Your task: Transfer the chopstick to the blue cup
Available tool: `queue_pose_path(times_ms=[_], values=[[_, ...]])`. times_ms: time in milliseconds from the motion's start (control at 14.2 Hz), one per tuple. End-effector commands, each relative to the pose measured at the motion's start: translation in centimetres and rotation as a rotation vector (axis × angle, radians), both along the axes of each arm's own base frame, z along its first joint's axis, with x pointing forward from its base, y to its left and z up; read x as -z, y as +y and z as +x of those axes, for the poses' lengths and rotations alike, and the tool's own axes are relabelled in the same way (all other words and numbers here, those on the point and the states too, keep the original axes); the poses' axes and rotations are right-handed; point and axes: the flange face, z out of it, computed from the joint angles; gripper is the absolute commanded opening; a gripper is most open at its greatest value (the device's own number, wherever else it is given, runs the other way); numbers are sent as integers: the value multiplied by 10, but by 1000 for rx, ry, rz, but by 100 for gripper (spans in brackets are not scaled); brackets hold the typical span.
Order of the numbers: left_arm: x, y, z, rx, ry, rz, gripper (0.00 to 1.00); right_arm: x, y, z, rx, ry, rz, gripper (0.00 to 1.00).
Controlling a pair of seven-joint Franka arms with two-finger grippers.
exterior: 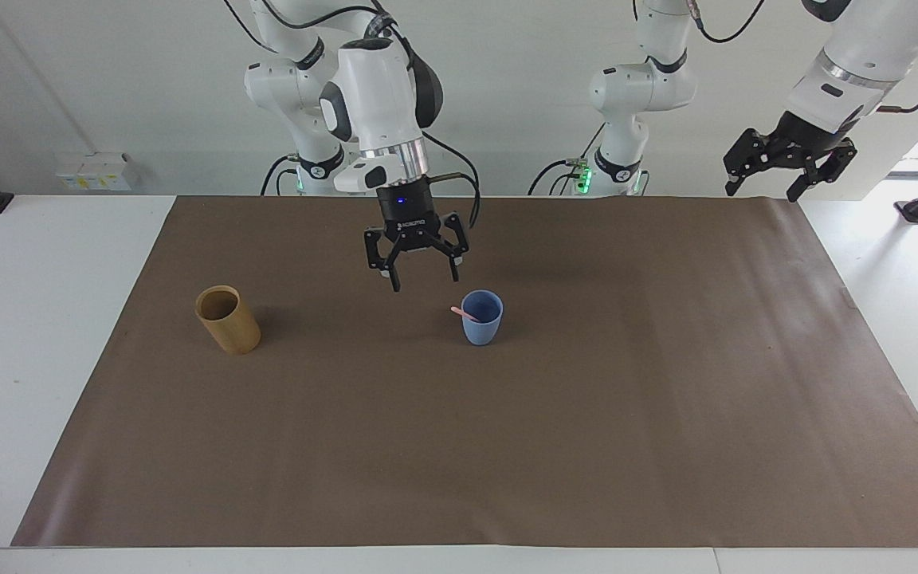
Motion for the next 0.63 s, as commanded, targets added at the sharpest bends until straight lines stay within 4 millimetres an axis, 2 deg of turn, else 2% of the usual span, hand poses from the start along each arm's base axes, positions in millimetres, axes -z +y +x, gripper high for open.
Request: queue_pose_path(times_ms=[0, 140, 281, 421, 561], values=[[0, 4, -7, -1, -5, -4, 100, -46, -22, -8, 67, 109, -88, 100], [0, 4, -7, -1, -5, -4, 100, -65, -49, -3, 93, 165, -121, 100], [0, 3, -7, 0, -5, -4, 100, -74, -70, -1, 93, 210, -152, 100], [0, 4, -7, -1, -5, -4, 100, -75, -81, -1, 81, 248, -179, 100], [0, 4, -7, -1, -5, -4, 100, -75, -84, -2, 80, 259, -183, 100]])
